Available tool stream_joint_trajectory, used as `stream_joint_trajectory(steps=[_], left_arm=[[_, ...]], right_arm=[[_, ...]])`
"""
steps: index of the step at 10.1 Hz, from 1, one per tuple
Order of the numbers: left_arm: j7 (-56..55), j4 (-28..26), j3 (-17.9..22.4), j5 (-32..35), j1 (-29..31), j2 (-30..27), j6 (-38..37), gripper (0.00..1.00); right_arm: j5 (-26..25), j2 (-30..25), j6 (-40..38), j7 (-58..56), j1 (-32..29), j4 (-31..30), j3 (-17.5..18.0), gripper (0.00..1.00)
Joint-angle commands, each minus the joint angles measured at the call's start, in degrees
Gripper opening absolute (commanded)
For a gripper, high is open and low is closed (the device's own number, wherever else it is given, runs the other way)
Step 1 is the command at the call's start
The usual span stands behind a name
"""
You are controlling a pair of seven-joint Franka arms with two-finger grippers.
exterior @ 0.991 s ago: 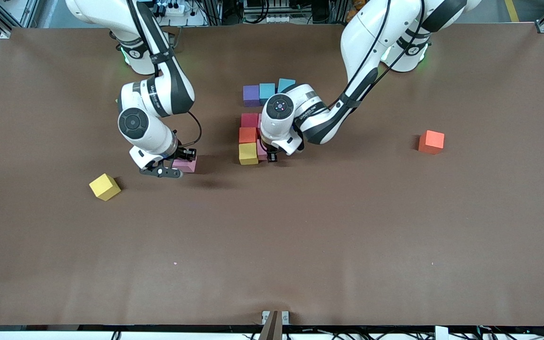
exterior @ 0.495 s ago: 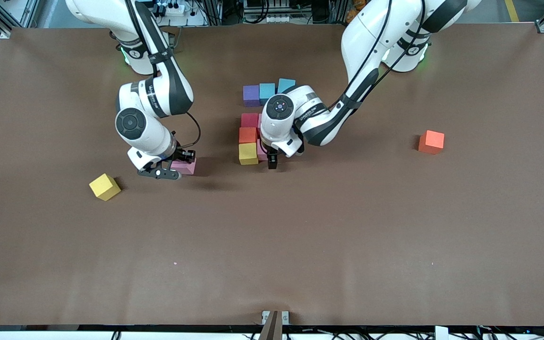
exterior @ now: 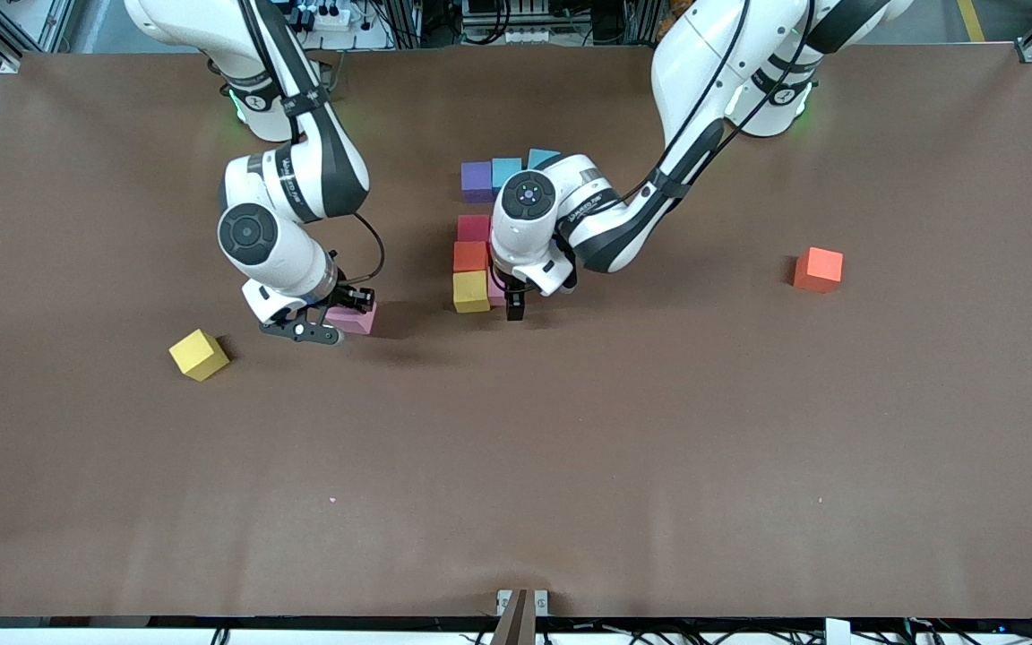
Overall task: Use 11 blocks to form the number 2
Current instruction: 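Set the pink cube on yellow and open the left gripper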
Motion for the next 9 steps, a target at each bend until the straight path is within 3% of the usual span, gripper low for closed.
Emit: stream_joint_trajectory(steps=[1,9], left_arm=[[0.41,-0.36,0.11,1.23,0.12,-0.9,-1.05,1.0],[2.95,-0.28,-1.64,0.27,2.76,-7.14,-5.17,1.0]], right_arm=[[0.43,-0.73,-1.42,3.18,0.09,1.2,0.49,0.1],[3.15,-3.45,-5.55,7.74,0.08,1.38,1.28,0.1]])
